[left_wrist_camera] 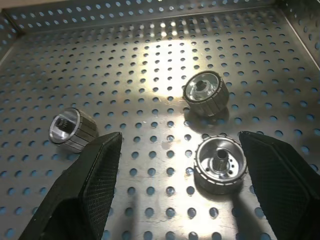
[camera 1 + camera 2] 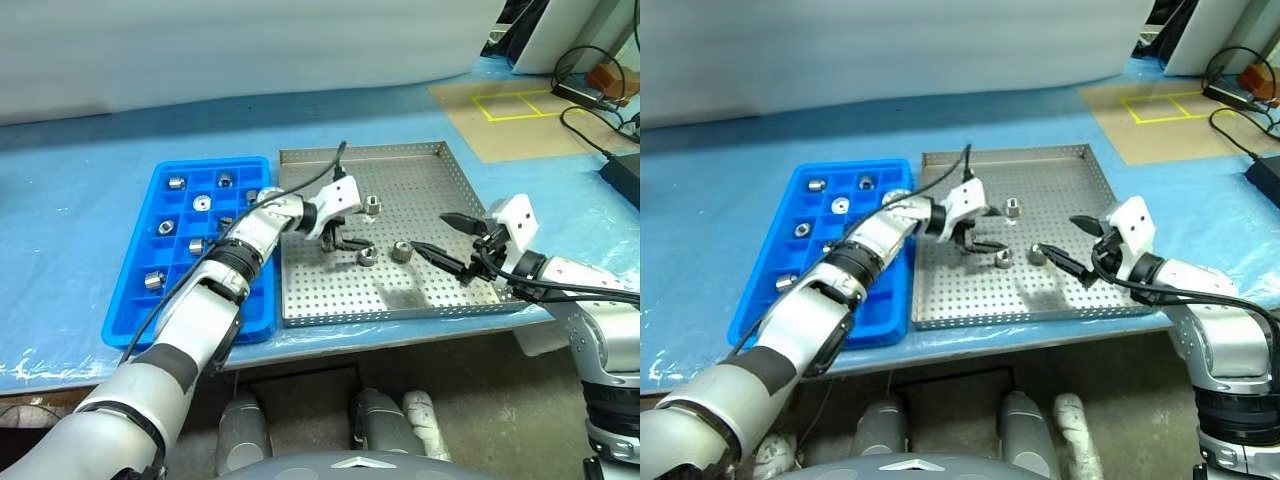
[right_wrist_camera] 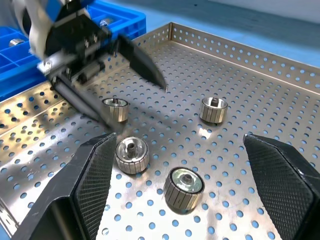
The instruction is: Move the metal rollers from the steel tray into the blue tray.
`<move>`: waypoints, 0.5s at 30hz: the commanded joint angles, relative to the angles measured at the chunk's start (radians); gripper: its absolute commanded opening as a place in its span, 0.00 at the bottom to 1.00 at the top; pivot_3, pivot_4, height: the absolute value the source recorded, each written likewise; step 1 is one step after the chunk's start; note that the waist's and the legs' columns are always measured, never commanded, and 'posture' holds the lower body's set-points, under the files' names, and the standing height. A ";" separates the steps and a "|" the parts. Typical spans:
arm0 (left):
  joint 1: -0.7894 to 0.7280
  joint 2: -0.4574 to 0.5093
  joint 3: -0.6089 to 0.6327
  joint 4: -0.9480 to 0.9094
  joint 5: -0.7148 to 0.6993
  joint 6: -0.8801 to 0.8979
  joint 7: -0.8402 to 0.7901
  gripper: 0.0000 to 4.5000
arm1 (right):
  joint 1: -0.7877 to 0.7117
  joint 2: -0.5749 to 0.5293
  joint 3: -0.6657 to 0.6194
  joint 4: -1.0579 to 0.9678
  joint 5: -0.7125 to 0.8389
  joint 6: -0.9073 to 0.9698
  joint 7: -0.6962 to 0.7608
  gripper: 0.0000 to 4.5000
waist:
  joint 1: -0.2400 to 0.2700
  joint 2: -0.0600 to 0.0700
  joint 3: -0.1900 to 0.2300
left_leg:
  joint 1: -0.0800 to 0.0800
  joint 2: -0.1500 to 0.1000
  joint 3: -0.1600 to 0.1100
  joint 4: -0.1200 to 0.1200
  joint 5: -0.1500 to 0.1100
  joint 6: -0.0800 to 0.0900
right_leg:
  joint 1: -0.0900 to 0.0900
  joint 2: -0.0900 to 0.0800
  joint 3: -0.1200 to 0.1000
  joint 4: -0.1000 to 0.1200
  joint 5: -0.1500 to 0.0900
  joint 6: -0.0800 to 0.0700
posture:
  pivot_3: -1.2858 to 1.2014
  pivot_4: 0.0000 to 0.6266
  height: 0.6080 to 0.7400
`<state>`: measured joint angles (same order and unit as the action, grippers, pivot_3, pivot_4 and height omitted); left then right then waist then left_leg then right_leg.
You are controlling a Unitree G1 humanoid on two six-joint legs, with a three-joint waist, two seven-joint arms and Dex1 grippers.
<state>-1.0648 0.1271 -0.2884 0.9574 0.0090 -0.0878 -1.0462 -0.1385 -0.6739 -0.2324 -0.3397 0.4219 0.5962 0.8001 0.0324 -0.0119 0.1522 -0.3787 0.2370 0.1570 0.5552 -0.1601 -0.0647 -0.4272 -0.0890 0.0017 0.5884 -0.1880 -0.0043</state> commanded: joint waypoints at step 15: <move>0.038 0.090 0.036 0.018 0.046 0.002 -0.071 0.88 | -0.101 -0.001 0.074 0.072 -0.005 -0.058 0.003 0.96 | 0.012 0.000 0.000 | -0.001 0.000 0.002 0.000 -0.001 0.002 | 0.000 -0.002 0.000 -0.002 0.000 0.000 | 0.42 0.24 1.00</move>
<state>-1.0168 0.2262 -0.2477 0.9808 0.0479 -0.0797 -1.1247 -0.2235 -0.6747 -0.1533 -0.2566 0.4136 0.5626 0.8017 0.0446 -0.0117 0.1523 -0.3801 0.2368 0.1595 0.5552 -0.1615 -0.0625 -0.4272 -0.0909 0.0013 0.5868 -0.1881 -0.0045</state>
